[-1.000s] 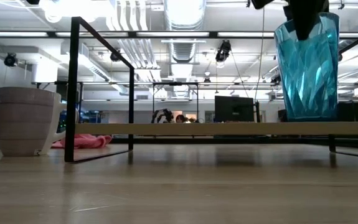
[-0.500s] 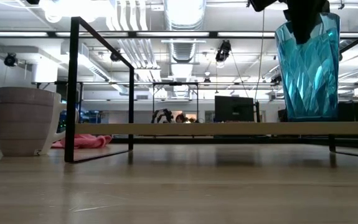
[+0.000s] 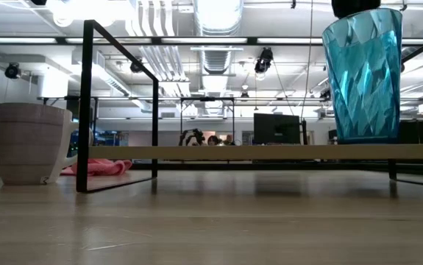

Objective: Stack small to large cups/mugs on shelf
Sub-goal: Put purple mug on the shelf

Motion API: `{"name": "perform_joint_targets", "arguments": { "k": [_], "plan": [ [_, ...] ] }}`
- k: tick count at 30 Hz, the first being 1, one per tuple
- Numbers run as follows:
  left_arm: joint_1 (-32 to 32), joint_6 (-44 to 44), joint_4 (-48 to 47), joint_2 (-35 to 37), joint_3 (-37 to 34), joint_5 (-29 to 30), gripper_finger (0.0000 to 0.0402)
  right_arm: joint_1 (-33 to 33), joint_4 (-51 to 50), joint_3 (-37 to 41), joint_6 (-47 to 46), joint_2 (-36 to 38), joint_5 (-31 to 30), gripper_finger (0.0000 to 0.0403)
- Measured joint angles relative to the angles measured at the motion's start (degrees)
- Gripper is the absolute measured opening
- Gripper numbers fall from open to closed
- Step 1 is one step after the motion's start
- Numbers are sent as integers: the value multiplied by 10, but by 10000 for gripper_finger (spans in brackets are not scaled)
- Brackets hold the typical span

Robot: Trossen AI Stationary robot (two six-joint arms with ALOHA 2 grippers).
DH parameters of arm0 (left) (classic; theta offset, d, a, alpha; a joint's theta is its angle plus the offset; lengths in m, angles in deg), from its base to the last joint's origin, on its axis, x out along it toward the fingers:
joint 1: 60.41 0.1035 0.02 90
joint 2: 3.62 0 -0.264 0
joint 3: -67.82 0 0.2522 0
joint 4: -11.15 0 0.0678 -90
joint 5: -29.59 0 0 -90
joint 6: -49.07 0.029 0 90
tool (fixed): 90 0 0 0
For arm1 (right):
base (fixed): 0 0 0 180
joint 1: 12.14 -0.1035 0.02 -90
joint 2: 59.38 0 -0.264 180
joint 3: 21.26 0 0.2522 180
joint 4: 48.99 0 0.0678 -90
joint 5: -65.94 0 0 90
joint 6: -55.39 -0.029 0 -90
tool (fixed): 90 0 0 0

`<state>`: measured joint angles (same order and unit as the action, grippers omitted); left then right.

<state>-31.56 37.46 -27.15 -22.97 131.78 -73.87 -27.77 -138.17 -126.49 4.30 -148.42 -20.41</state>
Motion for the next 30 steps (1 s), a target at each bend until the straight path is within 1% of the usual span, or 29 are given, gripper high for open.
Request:
{"name": "perform_joint_targets", "arguments": {
  "k": [3, 8, 11, 14, 16, 19, 27, 30],
  "plan": [
    [0, 0, 0, -1, 0, 0, 82, 0, -36, -34, -2, 0, -3, 75],
    [0, 0, 0, 0, 0, 0, 82, -17, -113, -102, -38, 0, -2, 75],
    [0, 0, 0, 0, 0, 0, 82, -39, -140, -143, -72, 0, 27, 74],
    [0, 0, 0, 0, 0, 0, 82, -72, -145, -172, -122, 0, 65, 75],
    [0, 0, 0, 0, 0, 0, 82, -99, -144, -182, -155, 0, 68, 75],
    [0, 0, 0, 0, 0, 0, 82, -142, -144, -175, -213, 0, 68, 74],
    [0, 0, 0, 0, 0, 0, 82, -248, -148, -82, -383, -1, 69, 73],
    [0, 0, 0, 0, 0, 0, 82, -279, -141, -60, -451, -1, 69, 73]
  ]
}}
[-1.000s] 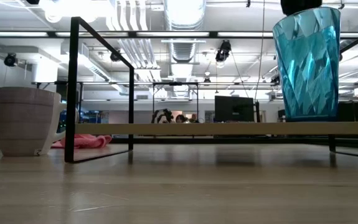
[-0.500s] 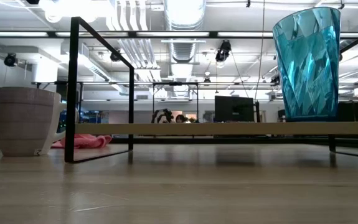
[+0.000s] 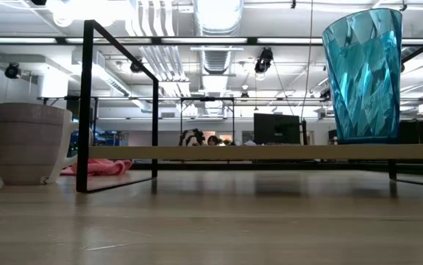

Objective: Stack small to large cups/mugs on shelf
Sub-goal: Put purple mug on the shelf

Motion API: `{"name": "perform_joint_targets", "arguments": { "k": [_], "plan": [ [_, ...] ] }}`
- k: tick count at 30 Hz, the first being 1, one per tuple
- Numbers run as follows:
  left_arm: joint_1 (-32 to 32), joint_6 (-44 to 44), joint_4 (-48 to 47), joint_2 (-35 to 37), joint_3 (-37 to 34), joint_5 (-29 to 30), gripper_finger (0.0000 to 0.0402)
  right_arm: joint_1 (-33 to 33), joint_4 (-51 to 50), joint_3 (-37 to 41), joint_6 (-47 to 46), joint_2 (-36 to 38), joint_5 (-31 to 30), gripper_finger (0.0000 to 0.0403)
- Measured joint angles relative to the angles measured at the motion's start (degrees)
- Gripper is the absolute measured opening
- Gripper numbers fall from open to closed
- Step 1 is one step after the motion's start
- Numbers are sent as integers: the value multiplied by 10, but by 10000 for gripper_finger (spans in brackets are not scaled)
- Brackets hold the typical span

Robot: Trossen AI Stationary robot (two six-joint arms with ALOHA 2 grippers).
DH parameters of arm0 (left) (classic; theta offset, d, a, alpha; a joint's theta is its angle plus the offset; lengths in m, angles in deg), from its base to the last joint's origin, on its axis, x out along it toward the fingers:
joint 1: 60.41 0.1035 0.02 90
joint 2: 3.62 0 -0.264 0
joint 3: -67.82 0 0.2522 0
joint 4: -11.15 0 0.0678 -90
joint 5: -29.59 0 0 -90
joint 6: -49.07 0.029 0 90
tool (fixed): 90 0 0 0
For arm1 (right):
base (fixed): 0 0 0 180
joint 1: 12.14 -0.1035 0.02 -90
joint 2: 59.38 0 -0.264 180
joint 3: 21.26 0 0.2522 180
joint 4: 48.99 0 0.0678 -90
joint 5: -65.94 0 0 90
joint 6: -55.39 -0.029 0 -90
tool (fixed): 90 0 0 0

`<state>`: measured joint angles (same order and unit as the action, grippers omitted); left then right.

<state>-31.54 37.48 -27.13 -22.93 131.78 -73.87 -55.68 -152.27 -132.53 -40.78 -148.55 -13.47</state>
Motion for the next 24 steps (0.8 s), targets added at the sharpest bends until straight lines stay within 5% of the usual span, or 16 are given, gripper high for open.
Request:
{"name": "perform_joint_targets", "arguments": {
  "k": [7, 17, 24],
  "plan": [
    [0, 0, 0, 0, 0, 0, 82, -56, 16, 38, -122, 0, 0, 73],
    [0, 0, 0, 0, 0, 0, 82, -92, 124, 81, -177, 0, 1, 72],
    [0, 0, 0, 0, 0, 0, 82, -79, 188, 77, -105, 0, -71, 68]
  ]
}}
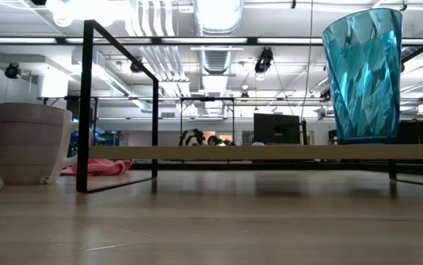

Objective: Stack small to large cups/mugs on shelf
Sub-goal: Put purple mug on the shelf

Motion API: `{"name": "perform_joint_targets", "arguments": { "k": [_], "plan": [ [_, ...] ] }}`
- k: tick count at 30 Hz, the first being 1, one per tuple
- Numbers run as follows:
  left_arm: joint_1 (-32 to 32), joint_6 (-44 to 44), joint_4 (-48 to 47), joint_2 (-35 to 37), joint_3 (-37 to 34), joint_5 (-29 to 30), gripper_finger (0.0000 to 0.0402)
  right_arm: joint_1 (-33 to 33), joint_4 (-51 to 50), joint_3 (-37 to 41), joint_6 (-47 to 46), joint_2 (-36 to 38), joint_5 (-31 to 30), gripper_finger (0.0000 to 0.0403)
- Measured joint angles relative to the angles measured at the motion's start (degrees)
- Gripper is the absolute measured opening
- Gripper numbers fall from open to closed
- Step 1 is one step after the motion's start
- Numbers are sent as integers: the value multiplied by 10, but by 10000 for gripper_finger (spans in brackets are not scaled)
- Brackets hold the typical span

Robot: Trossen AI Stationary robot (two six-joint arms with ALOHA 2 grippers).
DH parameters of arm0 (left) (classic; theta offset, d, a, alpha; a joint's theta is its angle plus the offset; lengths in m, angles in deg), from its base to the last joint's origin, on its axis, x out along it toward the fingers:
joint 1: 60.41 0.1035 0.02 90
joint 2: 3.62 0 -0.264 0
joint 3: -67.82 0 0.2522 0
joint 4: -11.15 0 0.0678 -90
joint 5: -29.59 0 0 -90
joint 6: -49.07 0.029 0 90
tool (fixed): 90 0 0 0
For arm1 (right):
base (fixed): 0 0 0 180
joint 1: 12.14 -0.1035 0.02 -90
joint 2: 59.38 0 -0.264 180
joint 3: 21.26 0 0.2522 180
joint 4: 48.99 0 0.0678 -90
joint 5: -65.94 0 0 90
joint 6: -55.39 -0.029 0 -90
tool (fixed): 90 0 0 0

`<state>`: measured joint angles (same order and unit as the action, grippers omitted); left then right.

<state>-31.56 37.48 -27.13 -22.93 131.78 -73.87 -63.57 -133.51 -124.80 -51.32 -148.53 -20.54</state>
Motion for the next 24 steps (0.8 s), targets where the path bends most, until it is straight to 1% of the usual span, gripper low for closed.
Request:
{"name": "perform_joint_targets", "arguments": {
  "k": [4, 7, 10, 12, 15, 17, 19, 20, 22, 24],
  "plan": [
    [0, 0, 0, 0, 0, 0, 82, 24, 53, -12, 87, 0, -53, 67],
    [0, -1, 1, 0, 0, 0, 82, 44, 65, -31, 154, 0, -99, 68],
    [0, -2, 18, -3, 0, 0, 82, 68, 65, -52, 243, 0, -149, 67],
    [0, -35, 38, -8, 0, -2, 82, 84, 62, -65, 304, 0, -177, 68],
    [0, -119, 29, -19, 0, -12, 82, 111, 44, -88, 373, 0, -210, 68],
    [0, -155, -10, -26, 0, -46, 82, 129, 15, -103, 394, 0, -216, 68],
    [0, -167, -55, -40, 7, -89, 82, 145, -25, -118, 399, 0, -216, 68],
    [0, -178, -82, -48, 11, -100, 82, 151, -49, -126, 401, 0, -217, 68],
    [0, -197, -136, -66, 15, -107, 82, 161, -95, -141, 402, 1, -217, 68],
    [0, -192, -180, -84, 24, -112, 82, 170, -133, -152, 397, 1, -217, 68]
  ]
}}
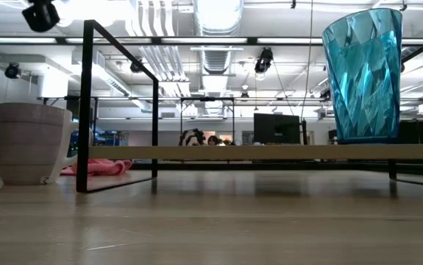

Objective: Stack small to large cups/mugs on shelf
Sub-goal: Put purple mug on the shelf

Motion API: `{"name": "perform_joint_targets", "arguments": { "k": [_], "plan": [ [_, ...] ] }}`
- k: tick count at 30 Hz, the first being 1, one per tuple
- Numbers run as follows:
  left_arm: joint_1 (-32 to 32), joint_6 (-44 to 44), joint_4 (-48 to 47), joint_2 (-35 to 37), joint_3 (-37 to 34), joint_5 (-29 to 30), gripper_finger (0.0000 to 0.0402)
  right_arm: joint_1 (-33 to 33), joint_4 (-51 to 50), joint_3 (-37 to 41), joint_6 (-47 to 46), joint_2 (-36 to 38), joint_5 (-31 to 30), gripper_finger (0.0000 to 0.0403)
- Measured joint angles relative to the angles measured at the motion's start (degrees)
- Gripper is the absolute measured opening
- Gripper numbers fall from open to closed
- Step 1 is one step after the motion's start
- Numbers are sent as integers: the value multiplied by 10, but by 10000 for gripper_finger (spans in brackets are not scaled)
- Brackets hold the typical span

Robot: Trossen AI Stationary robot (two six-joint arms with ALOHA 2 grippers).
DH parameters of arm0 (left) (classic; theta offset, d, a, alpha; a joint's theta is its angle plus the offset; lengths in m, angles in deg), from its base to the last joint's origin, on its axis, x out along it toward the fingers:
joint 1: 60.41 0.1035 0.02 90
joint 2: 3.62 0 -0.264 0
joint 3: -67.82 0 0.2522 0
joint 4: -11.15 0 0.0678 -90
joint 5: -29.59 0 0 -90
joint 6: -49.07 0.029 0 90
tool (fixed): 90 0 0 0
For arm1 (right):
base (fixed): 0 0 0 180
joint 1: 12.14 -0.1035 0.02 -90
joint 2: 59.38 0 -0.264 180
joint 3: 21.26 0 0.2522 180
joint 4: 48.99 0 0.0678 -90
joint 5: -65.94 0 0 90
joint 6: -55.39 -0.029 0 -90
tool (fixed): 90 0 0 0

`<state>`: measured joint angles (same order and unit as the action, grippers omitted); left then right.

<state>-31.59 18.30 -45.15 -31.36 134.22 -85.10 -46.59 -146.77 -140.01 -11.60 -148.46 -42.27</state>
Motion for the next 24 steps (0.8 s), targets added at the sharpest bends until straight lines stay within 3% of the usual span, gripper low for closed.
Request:
{"name": "perform_joint_targets", "arguments": {
  "k": [8, 13, 18, 24],
  "plan": [
    [0, 42, -196, -74, 57, 4, 82, 15, -52, -34, 19, 0, -42, 68],
    [0, 41, -291, -109, 74, 63, 82, 22, -56, -49, 42, 0, -95, 68],
    [0, 36, -305, -140, 67, 72, 82, 26, -58, -57, 47, 0, -156, 68],
    [-1, 42, -304, -190, 63, 89, 82, 40, -61, -55, 56, 0, -175, 68]
  ]
}}
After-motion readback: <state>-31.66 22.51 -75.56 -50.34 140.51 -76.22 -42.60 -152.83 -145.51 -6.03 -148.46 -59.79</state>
